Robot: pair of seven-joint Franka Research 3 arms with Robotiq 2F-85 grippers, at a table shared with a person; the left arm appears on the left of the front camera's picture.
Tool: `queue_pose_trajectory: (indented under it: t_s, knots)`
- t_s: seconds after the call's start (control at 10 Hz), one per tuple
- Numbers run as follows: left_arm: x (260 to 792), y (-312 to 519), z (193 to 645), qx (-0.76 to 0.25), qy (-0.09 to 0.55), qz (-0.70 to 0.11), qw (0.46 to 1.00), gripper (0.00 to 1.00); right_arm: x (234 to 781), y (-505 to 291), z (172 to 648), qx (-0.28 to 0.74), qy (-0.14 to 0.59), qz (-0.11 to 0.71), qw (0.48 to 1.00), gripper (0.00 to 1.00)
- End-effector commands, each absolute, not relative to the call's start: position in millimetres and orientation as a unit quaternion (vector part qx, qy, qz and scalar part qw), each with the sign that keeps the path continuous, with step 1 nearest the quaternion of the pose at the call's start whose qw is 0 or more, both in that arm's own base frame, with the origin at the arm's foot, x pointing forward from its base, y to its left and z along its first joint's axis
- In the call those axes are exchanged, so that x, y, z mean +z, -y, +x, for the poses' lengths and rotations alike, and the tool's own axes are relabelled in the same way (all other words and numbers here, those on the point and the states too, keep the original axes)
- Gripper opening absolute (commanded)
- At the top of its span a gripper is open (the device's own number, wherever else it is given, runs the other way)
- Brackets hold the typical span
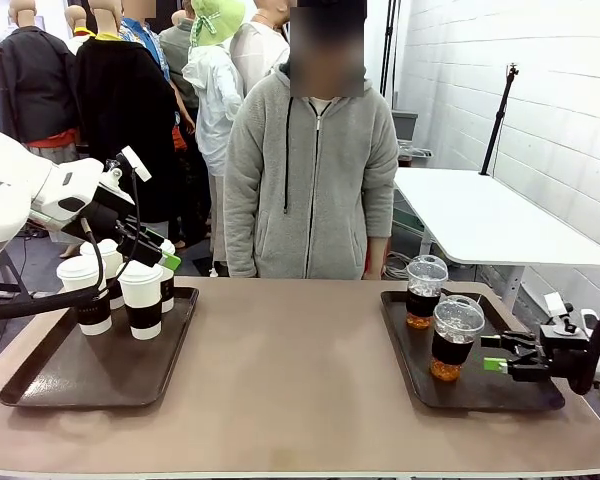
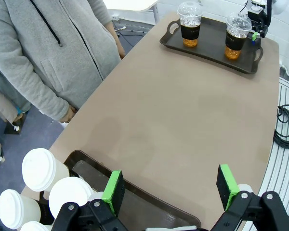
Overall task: Distribute the coffee onto the tray.
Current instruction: Pick up another iced Americano from the middle of the table and place it on the right Handle tray.
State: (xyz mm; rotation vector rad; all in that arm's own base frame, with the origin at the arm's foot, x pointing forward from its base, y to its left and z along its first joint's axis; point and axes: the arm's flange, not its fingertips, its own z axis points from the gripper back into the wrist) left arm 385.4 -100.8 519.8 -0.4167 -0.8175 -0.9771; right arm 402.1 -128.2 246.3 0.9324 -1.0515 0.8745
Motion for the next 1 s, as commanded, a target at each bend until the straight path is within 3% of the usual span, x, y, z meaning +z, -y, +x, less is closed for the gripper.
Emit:
queue_pose_trajectory:
  t_s: [0.0, 0.9]
  knots:
    - [516.6, 98.2, 389.3, -0.460, 0.385, -0.199, 0.775, 1.00, 253.8, 128.2, 390.7, 0.375, 0.468, 0.416, 0.684, 1.00]
    - [516.6, 98.2, 389.3, -0.460, 0.385, -0.199, 0.775, 1.00, 246.7, 132.4, 397.4, 0.383, 0.471, 0.412, 0.679, 1.00]
